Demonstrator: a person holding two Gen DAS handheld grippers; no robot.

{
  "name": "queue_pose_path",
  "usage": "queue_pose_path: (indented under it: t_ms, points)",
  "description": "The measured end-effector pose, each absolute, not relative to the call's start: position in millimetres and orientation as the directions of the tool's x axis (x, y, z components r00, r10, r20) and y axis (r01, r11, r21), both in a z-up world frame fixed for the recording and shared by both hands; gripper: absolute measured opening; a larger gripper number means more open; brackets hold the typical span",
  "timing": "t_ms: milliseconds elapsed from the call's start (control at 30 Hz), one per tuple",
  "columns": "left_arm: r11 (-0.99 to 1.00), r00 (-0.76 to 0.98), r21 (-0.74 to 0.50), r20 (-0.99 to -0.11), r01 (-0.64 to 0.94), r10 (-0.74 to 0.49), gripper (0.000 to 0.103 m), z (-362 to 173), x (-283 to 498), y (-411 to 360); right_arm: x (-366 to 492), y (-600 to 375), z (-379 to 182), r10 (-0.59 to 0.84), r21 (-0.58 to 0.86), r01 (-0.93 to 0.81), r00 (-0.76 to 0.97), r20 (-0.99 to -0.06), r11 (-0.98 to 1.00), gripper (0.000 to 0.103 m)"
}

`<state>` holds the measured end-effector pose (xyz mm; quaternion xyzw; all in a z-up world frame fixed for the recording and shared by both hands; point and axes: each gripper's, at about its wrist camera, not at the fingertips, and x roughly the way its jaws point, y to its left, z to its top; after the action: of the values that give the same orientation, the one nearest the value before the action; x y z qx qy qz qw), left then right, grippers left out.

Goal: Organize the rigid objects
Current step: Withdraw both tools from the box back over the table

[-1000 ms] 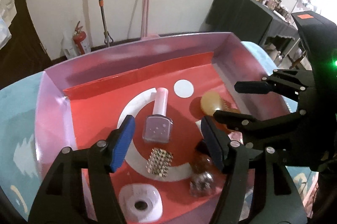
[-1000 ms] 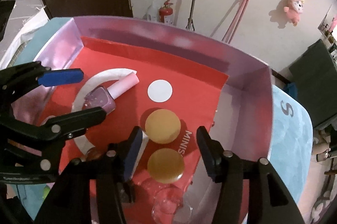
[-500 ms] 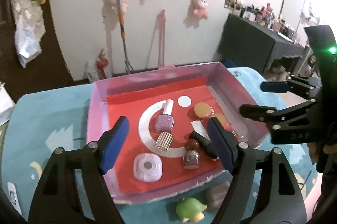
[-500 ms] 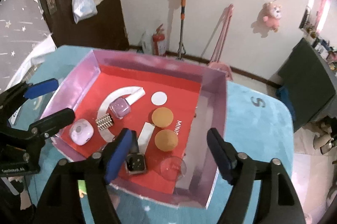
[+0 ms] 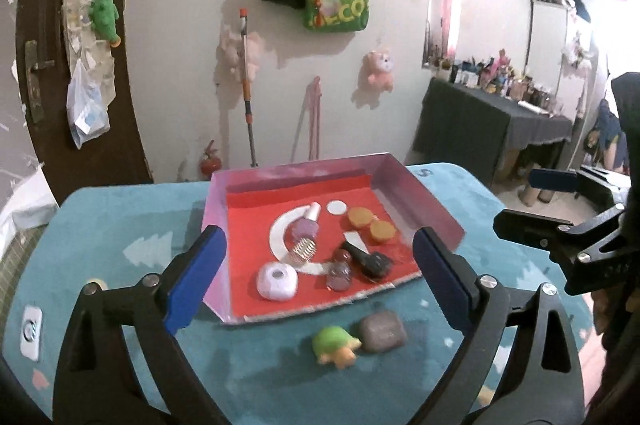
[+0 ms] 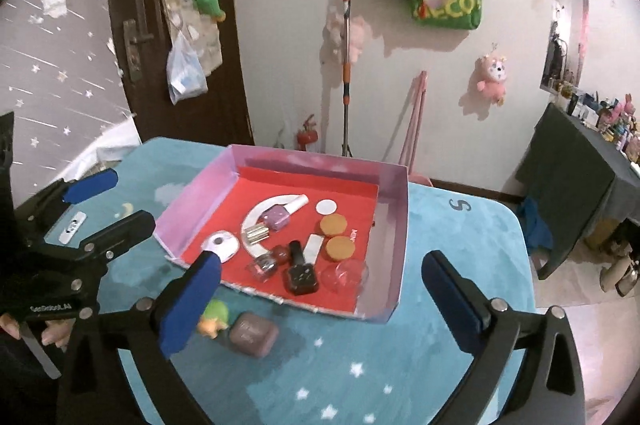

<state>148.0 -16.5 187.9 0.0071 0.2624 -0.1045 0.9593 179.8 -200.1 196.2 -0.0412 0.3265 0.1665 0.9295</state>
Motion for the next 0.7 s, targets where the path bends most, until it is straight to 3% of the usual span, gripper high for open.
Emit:
queue_pose_path:
  t_ms: [300, 700]
  points:
    - [0.979, 0.834, -0.115, -0.514, 0.168, -0.203, 0.096, 146, 103, -9, 112, -207, 166, 0.243, 0.038, -0.269, 0.788, -0.566, 0.962, 0.103]
    - [0.992, 0.776, -0.078, -0.618, 0.103, -0.129, 0.096, 75, 91, -14, 98, -204, 81, 0.175, 0.036, -0.199, 0.747, -0.641, 0.979, 0.103]
